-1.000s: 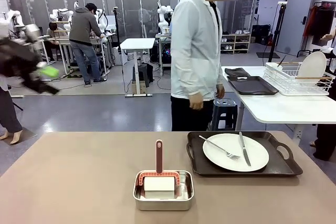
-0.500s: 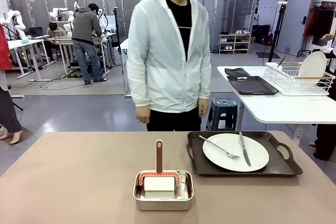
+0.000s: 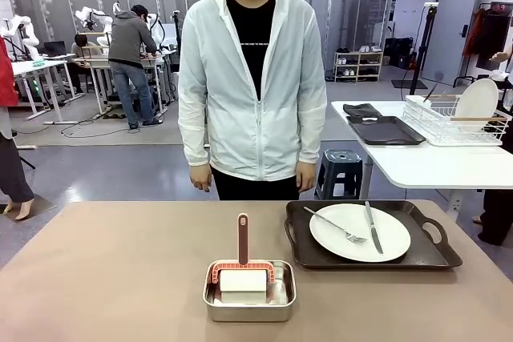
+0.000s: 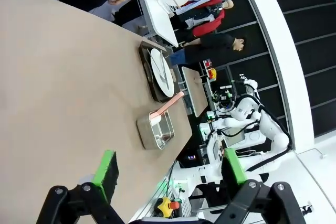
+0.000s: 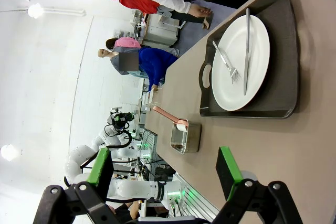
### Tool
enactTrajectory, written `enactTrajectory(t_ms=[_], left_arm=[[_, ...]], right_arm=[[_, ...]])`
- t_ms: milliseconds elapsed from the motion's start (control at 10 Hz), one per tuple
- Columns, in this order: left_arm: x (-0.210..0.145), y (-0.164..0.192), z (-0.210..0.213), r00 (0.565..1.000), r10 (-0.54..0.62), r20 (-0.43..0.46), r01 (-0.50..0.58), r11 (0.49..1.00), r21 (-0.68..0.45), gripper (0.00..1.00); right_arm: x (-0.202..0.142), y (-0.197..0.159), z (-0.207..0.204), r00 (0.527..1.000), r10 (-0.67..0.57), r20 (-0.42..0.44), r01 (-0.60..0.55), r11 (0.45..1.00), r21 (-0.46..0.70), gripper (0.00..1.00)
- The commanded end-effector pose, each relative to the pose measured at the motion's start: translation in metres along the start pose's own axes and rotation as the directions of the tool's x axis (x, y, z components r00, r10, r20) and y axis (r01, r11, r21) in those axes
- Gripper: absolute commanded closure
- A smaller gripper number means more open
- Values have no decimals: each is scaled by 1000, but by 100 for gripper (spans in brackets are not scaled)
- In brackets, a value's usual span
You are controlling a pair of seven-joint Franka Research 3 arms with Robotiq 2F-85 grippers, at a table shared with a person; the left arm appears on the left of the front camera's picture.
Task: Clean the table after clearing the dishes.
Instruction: When the right (or left) Handle tray is removed, use the right hand (or left hand) to clean the right (or left) side of the table with the Lint Roller.
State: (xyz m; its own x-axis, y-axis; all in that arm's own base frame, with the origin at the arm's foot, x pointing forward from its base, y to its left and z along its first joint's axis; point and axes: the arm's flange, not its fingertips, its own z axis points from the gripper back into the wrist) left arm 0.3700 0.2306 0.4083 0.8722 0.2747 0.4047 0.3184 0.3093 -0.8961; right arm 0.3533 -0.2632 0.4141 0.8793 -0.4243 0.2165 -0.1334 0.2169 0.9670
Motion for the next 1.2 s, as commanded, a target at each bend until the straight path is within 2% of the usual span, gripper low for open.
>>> enactTrajectory(t_ms=[0, 1100], left_arm=[[-9, 4, 4, 1000, 23, 15, -23, 1000, -10, 0], [-9, 4, 4, 1000, 23, 15, -23, 1000, -10, 0]], right_arm=[[0, 3, 0, 1000, 5, 3, -5, 1000, 8, 0], [0, 3, 0, 1000, 5, 3, -5, 1000, 8, 0]])
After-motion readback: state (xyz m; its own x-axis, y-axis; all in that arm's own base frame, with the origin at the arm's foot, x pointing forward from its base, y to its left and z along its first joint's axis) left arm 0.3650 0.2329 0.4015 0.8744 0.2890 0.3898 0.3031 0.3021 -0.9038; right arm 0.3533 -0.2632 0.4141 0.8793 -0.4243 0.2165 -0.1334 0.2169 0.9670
